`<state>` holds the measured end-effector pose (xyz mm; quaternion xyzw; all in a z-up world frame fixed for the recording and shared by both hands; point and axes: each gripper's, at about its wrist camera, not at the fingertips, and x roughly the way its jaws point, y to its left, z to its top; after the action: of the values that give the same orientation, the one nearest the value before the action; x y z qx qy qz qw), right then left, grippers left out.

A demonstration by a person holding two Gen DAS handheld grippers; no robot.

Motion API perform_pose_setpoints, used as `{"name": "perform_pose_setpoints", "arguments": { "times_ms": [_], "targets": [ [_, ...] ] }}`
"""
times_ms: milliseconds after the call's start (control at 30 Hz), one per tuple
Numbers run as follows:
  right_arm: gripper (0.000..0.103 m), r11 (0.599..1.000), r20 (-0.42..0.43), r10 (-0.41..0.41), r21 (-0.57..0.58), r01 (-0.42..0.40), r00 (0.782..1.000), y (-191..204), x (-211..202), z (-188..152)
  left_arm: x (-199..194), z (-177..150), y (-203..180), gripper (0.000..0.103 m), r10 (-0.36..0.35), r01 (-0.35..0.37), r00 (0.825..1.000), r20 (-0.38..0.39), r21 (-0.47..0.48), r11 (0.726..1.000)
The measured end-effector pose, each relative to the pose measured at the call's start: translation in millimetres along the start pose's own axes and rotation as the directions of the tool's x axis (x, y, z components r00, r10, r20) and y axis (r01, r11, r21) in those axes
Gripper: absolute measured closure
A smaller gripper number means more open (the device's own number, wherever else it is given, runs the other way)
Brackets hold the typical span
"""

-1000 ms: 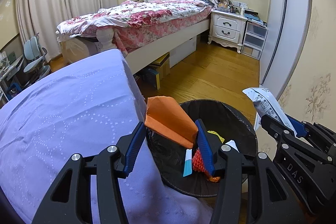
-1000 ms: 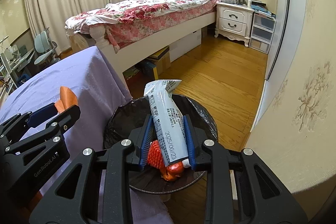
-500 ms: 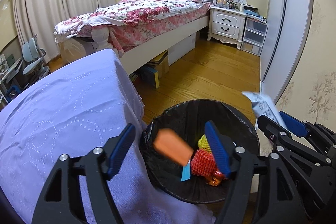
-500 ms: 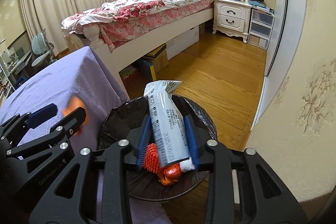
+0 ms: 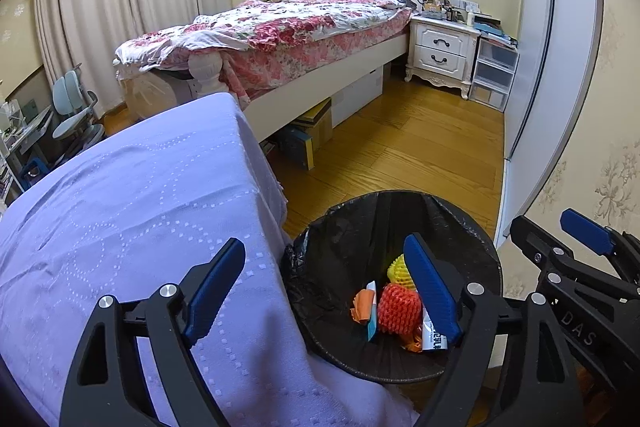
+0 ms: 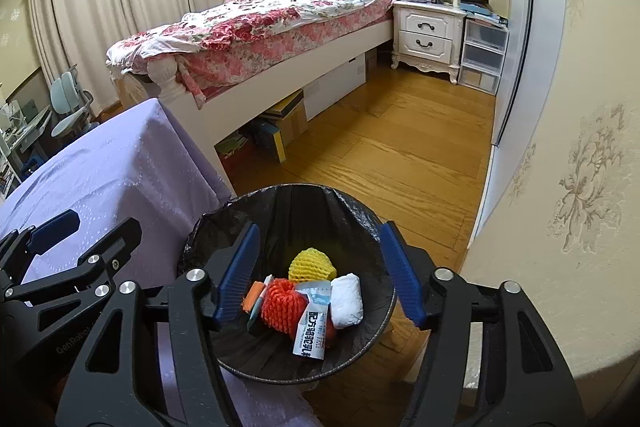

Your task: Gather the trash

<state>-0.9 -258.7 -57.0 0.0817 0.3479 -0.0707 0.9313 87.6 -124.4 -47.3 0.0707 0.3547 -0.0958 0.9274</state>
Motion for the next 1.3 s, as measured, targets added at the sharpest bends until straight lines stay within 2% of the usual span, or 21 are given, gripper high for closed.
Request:
{"name": "perform_pose_setpoints", "arguments": {
  "times_ms": [200, 433, 700, 1033, 1300],
  "targets": [
    [0.030, 1.000, 0.010, -0.002, -0.011, 0.002, 1.000, 4.3, -10.4, 0.1, -13.6, -2.3, 4.4, 0.019, 0.027, -0.027, 0.999, 0.023, 0.003, 1.000],
    [0.023, 1.000, 0.045, -0.002, -0.022, 0.003, 0.999, 11.2, -29.1, -1.8, -31.9, -2.4, 15.1, 0.019, 0.026, -0.025, 0.999, 0.040, -0.032, 0.999],
    [0.021, 0.999, 0.084, -0.003, -0.043, 0.006, 0.996, 21.3, -51.2, -3.0, -53.7, -8.2, 28.6, 0.018, 0.049, -0.045, 0.997, 0.063, -0.065, 0.997],
    [0.013, 0.998, 0.119, 0.008, -0.064, 0.000, 0.993, 32.0, -76.2, -5.4, -80.5, -15.3, 41.5, 0.014, 0.081, -0.071, 0.991, 0.103, -0.096, 0.993],
    [0.012, 0.997, 0.131, 0.021, -0.071, -0.012, 0.991, 37.8, -94.4, -12.0, -102.4, -20.6, 56.2, 0.013, 0.095, -0.077, 0.987, 0.127, -0.135, 0.988]
  ]
}}
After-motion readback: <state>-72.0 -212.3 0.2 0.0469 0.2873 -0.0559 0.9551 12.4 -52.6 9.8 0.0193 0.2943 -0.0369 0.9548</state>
